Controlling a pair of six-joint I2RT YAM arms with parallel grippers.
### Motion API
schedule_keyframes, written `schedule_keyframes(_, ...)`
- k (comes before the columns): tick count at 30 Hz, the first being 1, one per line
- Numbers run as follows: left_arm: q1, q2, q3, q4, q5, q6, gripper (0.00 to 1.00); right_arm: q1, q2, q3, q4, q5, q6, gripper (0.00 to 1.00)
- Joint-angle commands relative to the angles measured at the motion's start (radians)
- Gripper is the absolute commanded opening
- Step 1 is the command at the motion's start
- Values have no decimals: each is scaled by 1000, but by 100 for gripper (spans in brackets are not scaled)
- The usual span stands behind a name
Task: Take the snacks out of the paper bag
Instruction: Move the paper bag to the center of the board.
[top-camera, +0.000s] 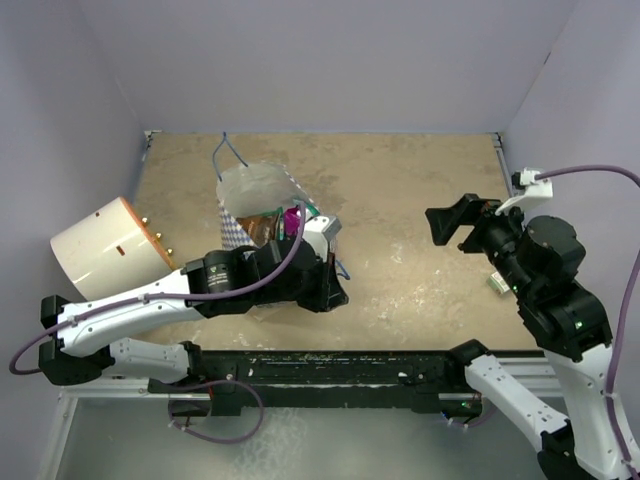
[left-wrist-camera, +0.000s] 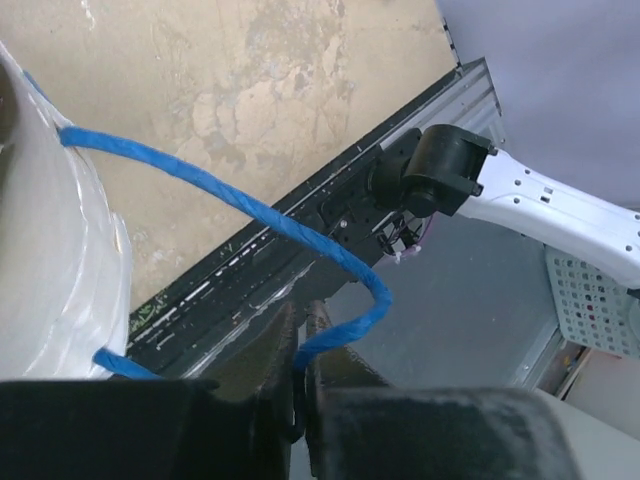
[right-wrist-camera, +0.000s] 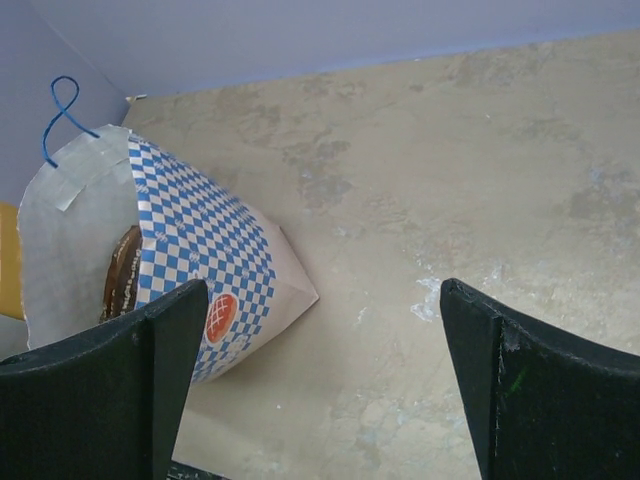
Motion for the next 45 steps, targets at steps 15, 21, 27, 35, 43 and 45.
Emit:
schedule_keyframes(15,22,-40,565,-447,-400,191,99,-1,168,-9,205,-164,-26,100)
schedule_keyframes(21,319,-21,621,-403,-401,334,99,0,252,27,246,-389,-91,99)
schedule_keyframes(27,876,179,650,-366,185,460,100,0,299,33,281,-458,-70,99)
schedule_keyframes(35,1170,221,483,-171,373,431,85,0,381,136,252,-593,-129,100)
schedule_keyframes(43,1251,237,350,-110,430,424,58,0,425,134,333,-802,-182,95)
schedule_keyframes(45,1262,279,363,-87,416,439,56,0,442,140,362,-842,-193,91)
